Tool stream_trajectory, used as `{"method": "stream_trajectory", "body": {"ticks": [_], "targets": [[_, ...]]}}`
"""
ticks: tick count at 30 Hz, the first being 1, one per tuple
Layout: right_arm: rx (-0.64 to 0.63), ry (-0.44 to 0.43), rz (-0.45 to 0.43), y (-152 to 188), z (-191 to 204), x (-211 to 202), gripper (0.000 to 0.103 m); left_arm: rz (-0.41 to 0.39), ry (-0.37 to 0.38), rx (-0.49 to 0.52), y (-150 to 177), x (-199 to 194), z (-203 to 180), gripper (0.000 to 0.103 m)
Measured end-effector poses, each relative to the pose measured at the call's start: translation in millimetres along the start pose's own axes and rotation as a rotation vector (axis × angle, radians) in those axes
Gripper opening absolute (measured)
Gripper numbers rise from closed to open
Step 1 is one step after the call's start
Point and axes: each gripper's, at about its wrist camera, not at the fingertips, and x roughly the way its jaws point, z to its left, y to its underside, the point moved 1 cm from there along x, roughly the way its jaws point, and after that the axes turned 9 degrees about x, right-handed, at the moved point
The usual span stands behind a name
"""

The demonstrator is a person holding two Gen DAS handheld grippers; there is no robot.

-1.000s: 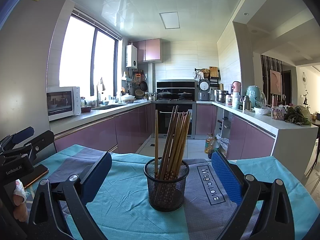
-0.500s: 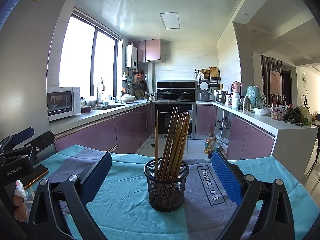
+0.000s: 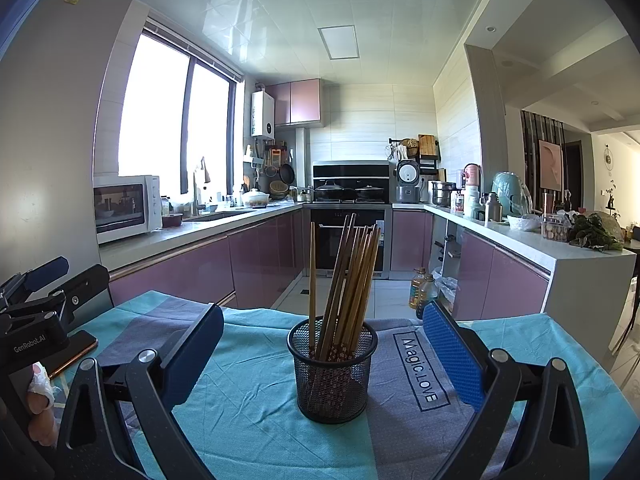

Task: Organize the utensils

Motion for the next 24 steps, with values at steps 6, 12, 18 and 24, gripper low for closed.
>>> {"method": "stream_trajectory", "body": {"ticks": [6,12,18,24], "targets": [[-0.001,0.0,-0.001,0.2,0.0,0.0,0.097,-0.001,-0.001,-0.001,0.2,-0.4,0.0,0.097],[0.001,0.0,0.001,0.0,-0.1,0.2,0.097,-0.001,-0.003,-0.003,0.9,-0.4,-1.6,0.097],[0.001,-0.001,-0.002,-0.2,0.0,-0.4,0.097,-0.001,-0.004,-0.001,0.9,-0.6,-1.7,0.097],[0.001,-0.001,-0.003,-0.1,-0.1,-0.6,0.097,-0.001,-0.003,-0.003,1.0,-0.3,-1.5,0.097]]}}
